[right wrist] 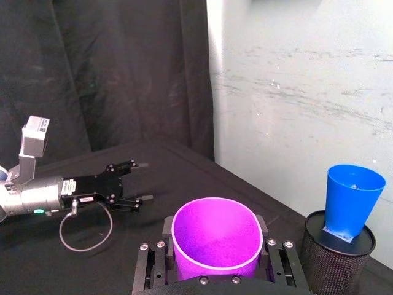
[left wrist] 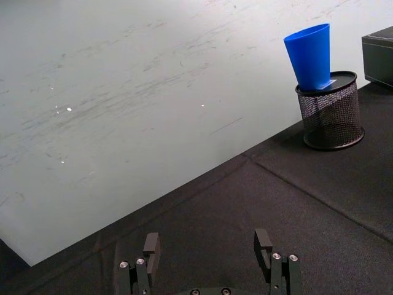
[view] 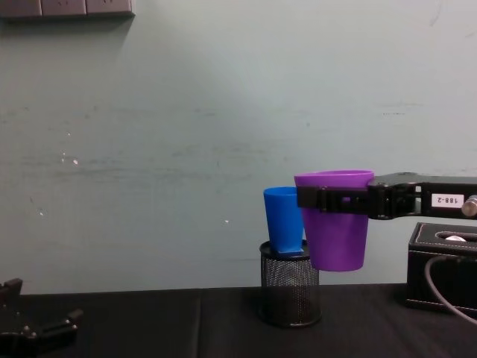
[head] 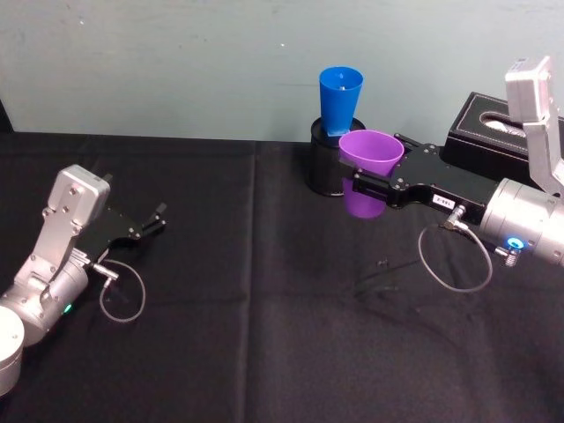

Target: Pick up one cup with a gripper and tap it against the other cup.

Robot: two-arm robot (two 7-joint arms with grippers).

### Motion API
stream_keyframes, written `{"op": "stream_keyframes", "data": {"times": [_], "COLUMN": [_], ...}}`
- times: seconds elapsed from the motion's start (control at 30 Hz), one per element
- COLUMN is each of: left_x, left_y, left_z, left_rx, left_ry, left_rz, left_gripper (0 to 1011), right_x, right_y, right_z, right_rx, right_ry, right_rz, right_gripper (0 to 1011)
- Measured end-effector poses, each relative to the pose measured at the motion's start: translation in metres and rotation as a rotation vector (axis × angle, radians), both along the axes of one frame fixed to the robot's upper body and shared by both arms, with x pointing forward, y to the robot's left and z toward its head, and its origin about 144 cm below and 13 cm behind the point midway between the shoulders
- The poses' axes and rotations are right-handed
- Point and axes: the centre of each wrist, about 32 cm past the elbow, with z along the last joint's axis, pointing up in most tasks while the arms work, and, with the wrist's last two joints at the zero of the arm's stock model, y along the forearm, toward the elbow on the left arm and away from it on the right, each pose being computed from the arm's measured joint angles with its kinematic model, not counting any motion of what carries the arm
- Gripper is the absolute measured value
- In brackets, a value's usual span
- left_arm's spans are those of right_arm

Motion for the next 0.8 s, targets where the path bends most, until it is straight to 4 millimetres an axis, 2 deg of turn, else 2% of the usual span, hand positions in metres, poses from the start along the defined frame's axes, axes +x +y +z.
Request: {"op": "stream_keyframes", "data": {"times": [0.8], "left_x": [0.0], "left_y": [0.0], "left_z": [0.0], "left_rx": [0.0], "left_ry": [0.0], "left_rz": [0.0], "left_gripper": [1005], "right_x": [0.0], "right_y": [0.0], "right_z": [0.0], "right_rx": [0.0], "right_ry": [0.0], "right_rz": [0.0], "right_gripper": [732]}}
